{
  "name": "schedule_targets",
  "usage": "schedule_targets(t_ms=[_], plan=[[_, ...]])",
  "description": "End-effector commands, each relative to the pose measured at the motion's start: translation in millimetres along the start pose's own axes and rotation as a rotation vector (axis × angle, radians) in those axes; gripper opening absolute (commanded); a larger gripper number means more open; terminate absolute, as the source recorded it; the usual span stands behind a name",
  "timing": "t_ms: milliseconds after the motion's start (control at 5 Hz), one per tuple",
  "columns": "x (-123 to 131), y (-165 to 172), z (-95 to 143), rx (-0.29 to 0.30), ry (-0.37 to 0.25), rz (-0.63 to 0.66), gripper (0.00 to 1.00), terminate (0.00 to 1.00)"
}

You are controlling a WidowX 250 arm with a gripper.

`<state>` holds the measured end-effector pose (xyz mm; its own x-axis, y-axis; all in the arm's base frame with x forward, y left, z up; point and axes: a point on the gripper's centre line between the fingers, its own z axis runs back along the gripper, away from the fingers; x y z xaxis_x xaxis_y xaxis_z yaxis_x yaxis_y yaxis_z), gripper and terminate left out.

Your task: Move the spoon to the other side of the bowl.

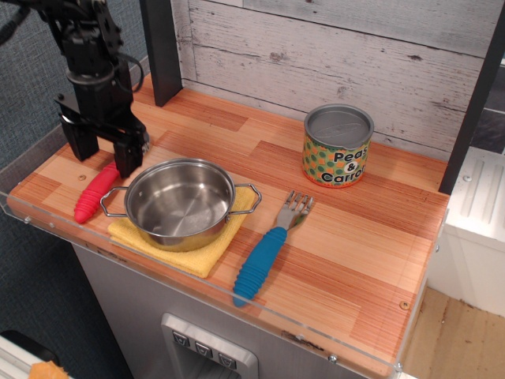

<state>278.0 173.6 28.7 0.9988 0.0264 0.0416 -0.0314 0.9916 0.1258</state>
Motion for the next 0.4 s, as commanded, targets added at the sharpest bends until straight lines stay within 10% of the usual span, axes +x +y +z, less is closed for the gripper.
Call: schedule_targets(t_ms=[0, 200], plan=[[2, 13, 46, -0.006, -0.074, 0.097, 1.00, 0.00], [6, 5, 57, -0.031, -0.081, 0.137, 1.00, 1.00]])
